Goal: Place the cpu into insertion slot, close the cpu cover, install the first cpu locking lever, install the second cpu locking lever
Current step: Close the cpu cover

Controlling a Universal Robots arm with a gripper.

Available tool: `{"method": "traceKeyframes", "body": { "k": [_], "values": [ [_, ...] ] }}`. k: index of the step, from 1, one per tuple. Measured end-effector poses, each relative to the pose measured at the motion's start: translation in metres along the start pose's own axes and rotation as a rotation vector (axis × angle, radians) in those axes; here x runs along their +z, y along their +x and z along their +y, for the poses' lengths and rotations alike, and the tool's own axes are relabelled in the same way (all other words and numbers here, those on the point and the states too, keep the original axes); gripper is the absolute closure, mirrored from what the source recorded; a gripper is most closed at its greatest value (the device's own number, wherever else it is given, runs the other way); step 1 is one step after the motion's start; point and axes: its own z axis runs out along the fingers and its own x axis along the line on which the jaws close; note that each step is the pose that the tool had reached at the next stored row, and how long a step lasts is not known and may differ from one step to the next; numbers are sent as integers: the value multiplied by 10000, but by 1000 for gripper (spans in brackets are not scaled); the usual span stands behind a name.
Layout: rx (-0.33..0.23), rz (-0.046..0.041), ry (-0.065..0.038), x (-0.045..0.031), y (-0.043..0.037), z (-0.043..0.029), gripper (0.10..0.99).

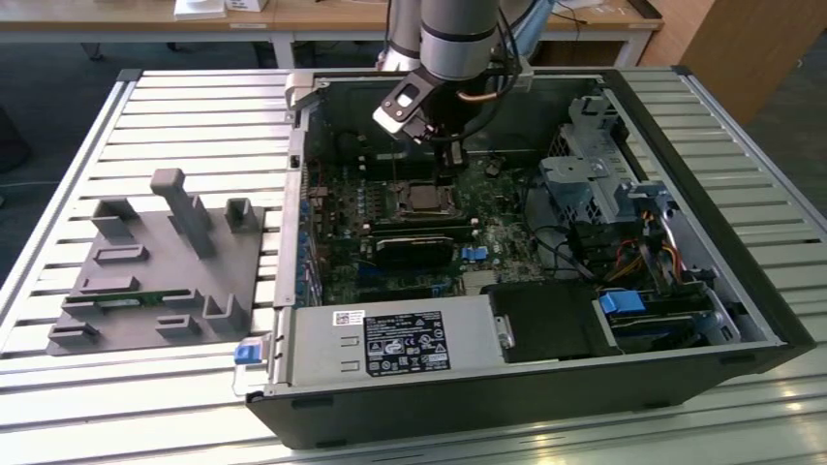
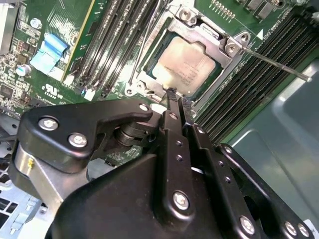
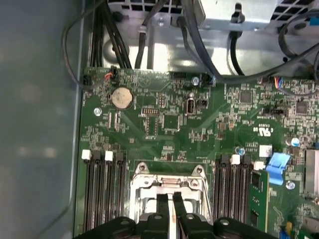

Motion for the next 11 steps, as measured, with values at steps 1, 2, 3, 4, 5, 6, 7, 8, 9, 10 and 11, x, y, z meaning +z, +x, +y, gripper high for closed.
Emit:
{"method": "traceKeyframes", "body": {
  "k": [1, 2, 3, 4, 5, 6, 7, 8, 9, 10, 11],
  "values": [
    [-1, 0, 1, 7, 0, 0, 910],
    [-2, 0, 1, 15, 0, -1, 910],
    [-1, 1, 0, 23, 0, -2, 910],
    [0, 3, 1, 29, 0, -4, 910],
    [1, 3, 1, 34, 0, -7, 910],
    [1, 5, 1, 45, 1, -18, 910],
    [-1, 5, 1, 56, 2, -33, 910],
    [0, 5, 1, 65, 2, -48, 910],
    [0, 4, 1, 73, 3, -64, 910],
    [0, 4, 1, 79, 3, -79, 910],
    [0, 4, 1, 86, 4, -93, 910]
  ]
}}
